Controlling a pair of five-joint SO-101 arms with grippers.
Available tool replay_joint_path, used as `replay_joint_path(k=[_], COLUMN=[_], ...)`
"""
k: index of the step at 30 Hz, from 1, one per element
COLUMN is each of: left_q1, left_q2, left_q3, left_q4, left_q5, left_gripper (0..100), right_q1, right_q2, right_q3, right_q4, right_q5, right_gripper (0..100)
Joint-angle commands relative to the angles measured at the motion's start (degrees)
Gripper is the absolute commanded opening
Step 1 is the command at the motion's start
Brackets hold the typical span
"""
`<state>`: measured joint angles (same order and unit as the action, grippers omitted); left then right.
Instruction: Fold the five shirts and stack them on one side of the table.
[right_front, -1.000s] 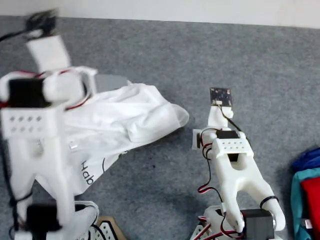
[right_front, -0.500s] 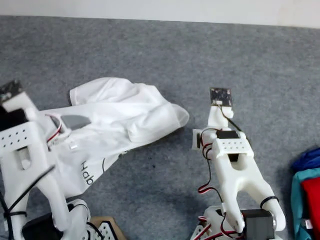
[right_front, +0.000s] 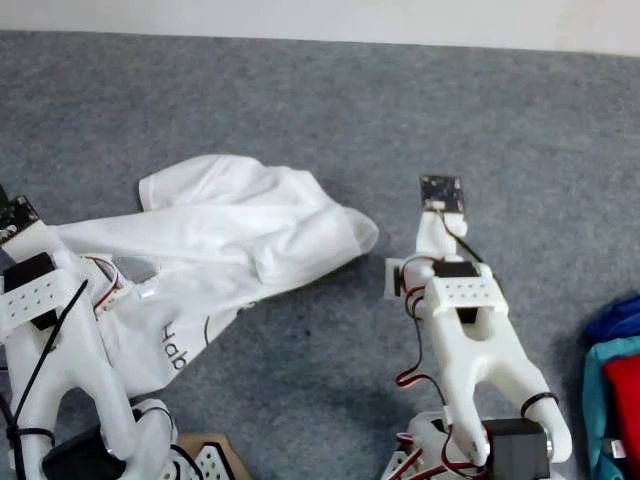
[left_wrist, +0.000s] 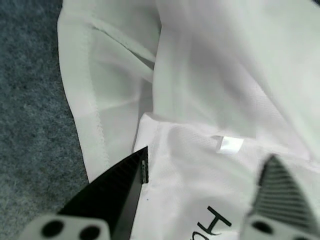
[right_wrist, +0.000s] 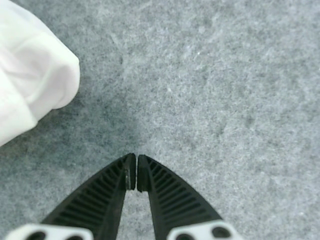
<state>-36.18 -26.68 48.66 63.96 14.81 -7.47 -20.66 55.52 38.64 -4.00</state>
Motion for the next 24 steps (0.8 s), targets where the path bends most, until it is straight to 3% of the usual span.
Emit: replay_joint_path(k=[1,13,24], left_q1=[-1.36,-3.47,-3.47], left_q2=[-1.89,-1.45,-1.36], left_q3=[-0.13,0.22,4.18], left_q4=[-2.46,-5.27,-15.82], left_q5=[-0.62,-5.45,-5.54], left_gripper=[17,21,21], right_q1=[0.84,0.75,0.75], right_q2=[-0.04,-0.04,-0.04], right_q3=[-0.66,-0.66,-0.57], right_q4=[-0.75,-0.75,-0.75], right_q5=[-0.79,-0.53,-0.53], right_gripper=[3.0,3.0,3.0])
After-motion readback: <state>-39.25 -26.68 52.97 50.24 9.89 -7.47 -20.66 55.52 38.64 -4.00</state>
